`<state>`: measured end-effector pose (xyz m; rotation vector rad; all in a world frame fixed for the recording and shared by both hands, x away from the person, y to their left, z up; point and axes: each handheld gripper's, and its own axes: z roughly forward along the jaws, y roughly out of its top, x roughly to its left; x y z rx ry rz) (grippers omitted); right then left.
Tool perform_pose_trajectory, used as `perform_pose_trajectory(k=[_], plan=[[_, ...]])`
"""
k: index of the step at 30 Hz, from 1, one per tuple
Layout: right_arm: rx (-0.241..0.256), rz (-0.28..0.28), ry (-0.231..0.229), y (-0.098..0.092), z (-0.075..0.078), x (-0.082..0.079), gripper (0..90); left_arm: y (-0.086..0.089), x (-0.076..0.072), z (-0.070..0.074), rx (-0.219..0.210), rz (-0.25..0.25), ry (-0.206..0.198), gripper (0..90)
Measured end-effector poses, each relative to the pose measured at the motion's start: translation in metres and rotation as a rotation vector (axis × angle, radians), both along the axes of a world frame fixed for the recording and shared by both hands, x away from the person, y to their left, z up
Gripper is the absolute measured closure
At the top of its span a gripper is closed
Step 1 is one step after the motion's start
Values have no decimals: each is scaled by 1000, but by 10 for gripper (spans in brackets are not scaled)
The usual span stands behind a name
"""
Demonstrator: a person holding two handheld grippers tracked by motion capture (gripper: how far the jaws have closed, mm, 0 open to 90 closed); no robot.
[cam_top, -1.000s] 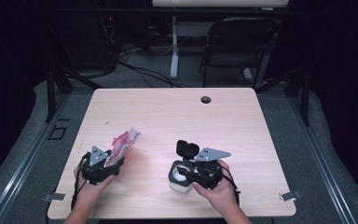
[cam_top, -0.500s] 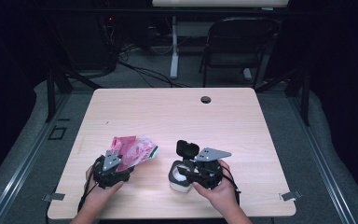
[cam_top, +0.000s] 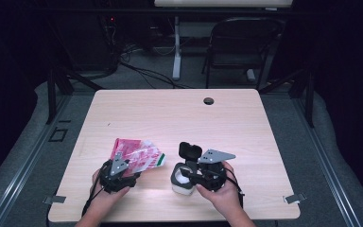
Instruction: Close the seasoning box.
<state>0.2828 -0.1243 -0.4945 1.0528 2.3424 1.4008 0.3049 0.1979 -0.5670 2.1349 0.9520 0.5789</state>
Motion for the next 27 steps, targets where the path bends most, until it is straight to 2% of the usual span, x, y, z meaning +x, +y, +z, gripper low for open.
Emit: perform_pose_trajectory(k=[6, 16, 25, 27], plan=[[7, 6, -4, 0, 0, 0, 611, -8, -4, 1, -1, -31, 1, 366], [-27, 14, -15, -4, 3, 0, 601, -20, -8, 1, -5, -60, 13, 367], [-9, -13, -11, -9, 5, 1, 607, -26, -12, 3, -37, -70, 32, 369], [-4, -16, -9, -10, 5, 1, 607, -25, -12, 4, -31, -67, 32, 371]])
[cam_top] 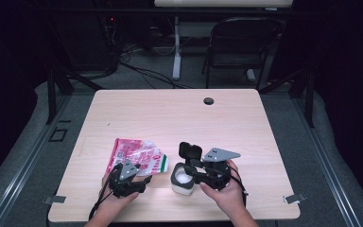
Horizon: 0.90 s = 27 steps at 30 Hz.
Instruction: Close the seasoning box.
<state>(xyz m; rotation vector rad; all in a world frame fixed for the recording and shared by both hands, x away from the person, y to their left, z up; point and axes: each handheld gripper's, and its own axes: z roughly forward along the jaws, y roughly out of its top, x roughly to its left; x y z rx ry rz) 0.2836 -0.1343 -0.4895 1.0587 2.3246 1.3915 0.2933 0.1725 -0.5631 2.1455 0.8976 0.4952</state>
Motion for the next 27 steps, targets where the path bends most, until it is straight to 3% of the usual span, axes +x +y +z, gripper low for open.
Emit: perform_pose_trajectory(k=[12, 17, 27], plan=[[2, -25, 2, -5, 3, 1, 605, 6, 0, 15, -30, 7, 25, 372], [16, -41, 7, -10, 6, 1, 606, 4, -5, 15, -40, -10, 44, 372], [5, -88, 13, -26, 12, 4, 612, 3, -13, 16, -83, -23, 39, 374]])
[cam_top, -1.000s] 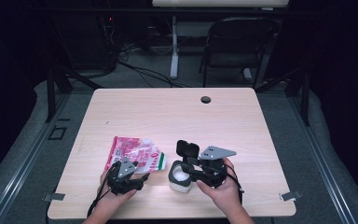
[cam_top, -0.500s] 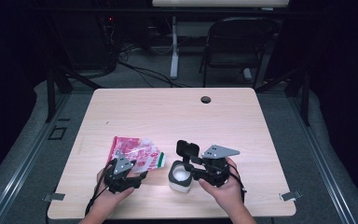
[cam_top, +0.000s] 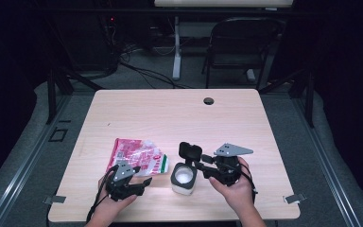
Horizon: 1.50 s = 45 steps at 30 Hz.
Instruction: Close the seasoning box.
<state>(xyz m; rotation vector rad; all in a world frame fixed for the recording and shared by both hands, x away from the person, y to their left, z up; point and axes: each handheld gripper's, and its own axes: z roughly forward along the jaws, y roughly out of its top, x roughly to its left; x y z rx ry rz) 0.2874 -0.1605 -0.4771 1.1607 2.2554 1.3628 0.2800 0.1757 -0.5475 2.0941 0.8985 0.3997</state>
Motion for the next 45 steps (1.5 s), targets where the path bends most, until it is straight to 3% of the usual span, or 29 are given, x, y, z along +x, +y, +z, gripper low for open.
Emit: perform_pose_trajectory(k=[16, 27, 33, 39, 45], plan=[[5, -53, 9, -5, -7, 18, 582, 4, -3, -3, 18, -7, -8, 374], [-21, -27, 19, 9, -14, 33, 583, 14, -7, 0, 7, 26, -14, 374], [-33, -13, 25, 14, -15, 37, 628, 20, -9, 0, 2, 48, -14, 374], [-87, -1, -15, 19, -15, 34, 717, 23, -10, 0, 1, 60, -9, 374], [-99, 30, -27, 17, -14, 31, 756, 24, -9, 2, -8, 65, -15, 374]])
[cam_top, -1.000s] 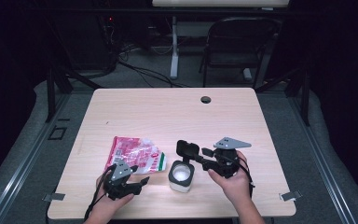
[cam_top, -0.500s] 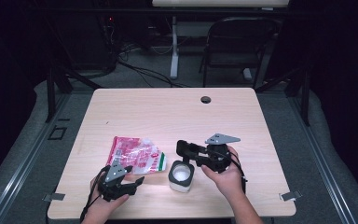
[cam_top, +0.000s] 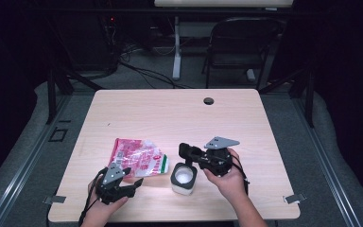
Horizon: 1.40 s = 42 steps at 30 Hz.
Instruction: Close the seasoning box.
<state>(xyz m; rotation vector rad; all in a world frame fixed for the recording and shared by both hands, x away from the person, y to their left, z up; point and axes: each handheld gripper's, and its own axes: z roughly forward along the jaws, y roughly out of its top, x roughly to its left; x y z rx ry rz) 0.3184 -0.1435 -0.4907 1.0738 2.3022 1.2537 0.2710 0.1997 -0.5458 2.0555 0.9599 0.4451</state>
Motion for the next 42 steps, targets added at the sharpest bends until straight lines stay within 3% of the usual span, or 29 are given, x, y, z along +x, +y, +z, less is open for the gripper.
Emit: perform_pose_trajectory(k=[12, 16, 20, 30, 37, 42], plan=[[-81, 32, -85, 6, 4, -24, 776, 3, 10, 7, -28, 7, -18, 374], [-88, 50, -102, 9, 5, -34, 714, 1, 15, 9, -37, 6, -17, 374], [-68, 68, -85, 11, 5, -40, 649, 0, 19, 10, -40, -1, -19, 374], [-76, 109, -54, 9, -2, -50, 463, -5, 30, 8, -39, -7, -9, 374], [-154, 180, -32, 13, -4, -56, 416, -4, 32, 6, -44, 2, -7, 374], [-164, 202, -25, 13, -2, -58, 416, -4, 33, 6, -40, 1, -6, 374]])
